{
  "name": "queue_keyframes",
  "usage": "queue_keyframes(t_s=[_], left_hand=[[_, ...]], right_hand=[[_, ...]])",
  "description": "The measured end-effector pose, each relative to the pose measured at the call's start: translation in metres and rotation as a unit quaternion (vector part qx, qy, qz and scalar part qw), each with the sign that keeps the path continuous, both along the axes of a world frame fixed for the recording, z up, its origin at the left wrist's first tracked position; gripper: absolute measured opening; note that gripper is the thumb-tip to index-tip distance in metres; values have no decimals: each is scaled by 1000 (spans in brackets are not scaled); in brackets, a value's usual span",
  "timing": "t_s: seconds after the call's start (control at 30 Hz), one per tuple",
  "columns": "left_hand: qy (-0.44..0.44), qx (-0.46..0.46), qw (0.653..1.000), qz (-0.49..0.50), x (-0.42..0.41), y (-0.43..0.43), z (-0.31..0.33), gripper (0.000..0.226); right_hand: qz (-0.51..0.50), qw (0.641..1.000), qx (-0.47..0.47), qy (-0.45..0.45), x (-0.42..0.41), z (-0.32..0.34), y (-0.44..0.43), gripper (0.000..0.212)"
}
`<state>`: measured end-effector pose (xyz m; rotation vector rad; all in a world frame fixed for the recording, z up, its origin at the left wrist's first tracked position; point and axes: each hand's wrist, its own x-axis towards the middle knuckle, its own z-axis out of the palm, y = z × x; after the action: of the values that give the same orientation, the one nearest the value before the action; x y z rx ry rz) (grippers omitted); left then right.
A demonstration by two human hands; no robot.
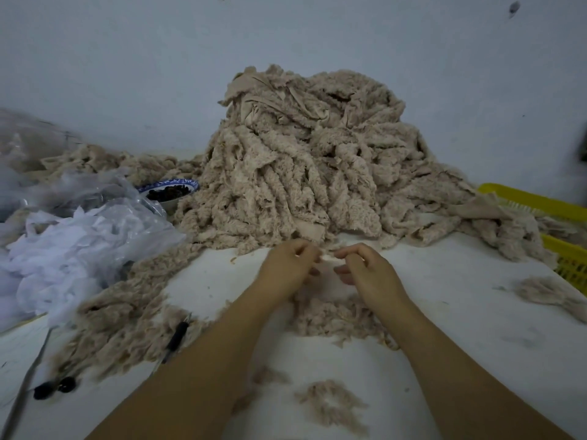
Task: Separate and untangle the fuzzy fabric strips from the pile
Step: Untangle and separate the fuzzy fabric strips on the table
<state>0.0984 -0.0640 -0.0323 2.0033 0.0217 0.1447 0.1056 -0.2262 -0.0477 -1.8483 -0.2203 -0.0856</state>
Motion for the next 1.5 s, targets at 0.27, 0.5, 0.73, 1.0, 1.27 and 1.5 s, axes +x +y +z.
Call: queue_keyframes(t_s=[0.27, 0.5, 0.73, 1.0, 1.27, 1.5], left_hand=[[120, 328, 879, 324, -16, 121, -11, 49], [99, 403, 870, 265, -17, 131, 1, 35], [-148, 309, 920, 189, -21, 40, 39, 15], [-60, -200, 976, 67, -17, -13, 8, 37], [23, -522, 836, 171, 1, 21, -5, 34], [43, -677, 729, 93, -7, 34, -3, 41]], right_hand=[[66, 997, -50, 7, -13, 1, 8, 21], [72, 997, -39, 0, -12, -2, 8, 25], [112, 994, 20, 5, -10, -1, 9, 15], [82, 996, -30, -20, -6, 2, 7, 9], [80, 984, 124, 98, -5, 6, 1, 26], [65, 926, 310, 206, 0, 20, -9, 36]])
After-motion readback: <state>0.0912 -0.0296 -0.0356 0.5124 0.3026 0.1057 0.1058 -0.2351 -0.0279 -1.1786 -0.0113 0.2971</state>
